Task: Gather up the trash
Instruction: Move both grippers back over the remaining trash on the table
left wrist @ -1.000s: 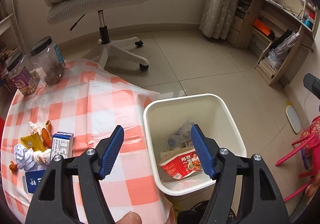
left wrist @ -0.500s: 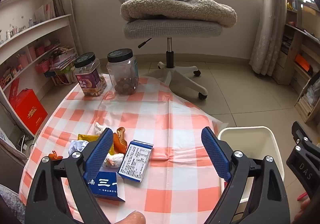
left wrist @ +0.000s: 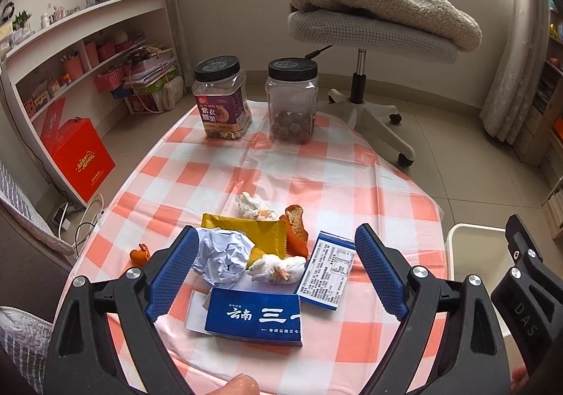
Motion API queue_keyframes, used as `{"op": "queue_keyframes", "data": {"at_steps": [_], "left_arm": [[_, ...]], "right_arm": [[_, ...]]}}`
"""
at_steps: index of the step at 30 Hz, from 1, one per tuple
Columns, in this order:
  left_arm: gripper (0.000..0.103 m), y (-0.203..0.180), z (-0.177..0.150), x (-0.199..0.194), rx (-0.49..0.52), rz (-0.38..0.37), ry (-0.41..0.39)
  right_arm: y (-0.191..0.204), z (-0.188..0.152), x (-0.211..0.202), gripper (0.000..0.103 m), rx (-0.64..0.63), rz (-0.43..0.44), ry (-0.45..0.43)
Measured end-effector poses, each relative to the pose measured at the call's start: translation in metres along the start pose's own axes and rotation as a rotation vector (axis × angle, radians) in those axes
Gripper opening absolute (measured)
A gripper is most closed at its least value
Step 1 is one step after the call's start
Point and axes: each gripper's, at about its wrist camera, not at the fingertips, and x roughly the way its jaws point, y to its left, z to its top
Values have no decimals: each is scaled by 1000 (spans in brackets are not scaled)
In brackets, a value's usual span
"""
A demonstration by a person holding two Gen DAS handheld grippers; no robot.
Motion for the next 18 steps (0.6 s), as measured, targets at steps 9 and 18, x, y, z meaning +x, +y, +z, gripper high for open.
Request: {"op": "queue_keyframes", "data": {"at_steps": [9,18], "left_arm": [[88,73,1,35,-97,77,143],[85,178,-14,122,-281,196,405]], "right_arm": [[69,-2,8,96,-44,121,74],[112,-14,22,96,-105,199,165]]}}
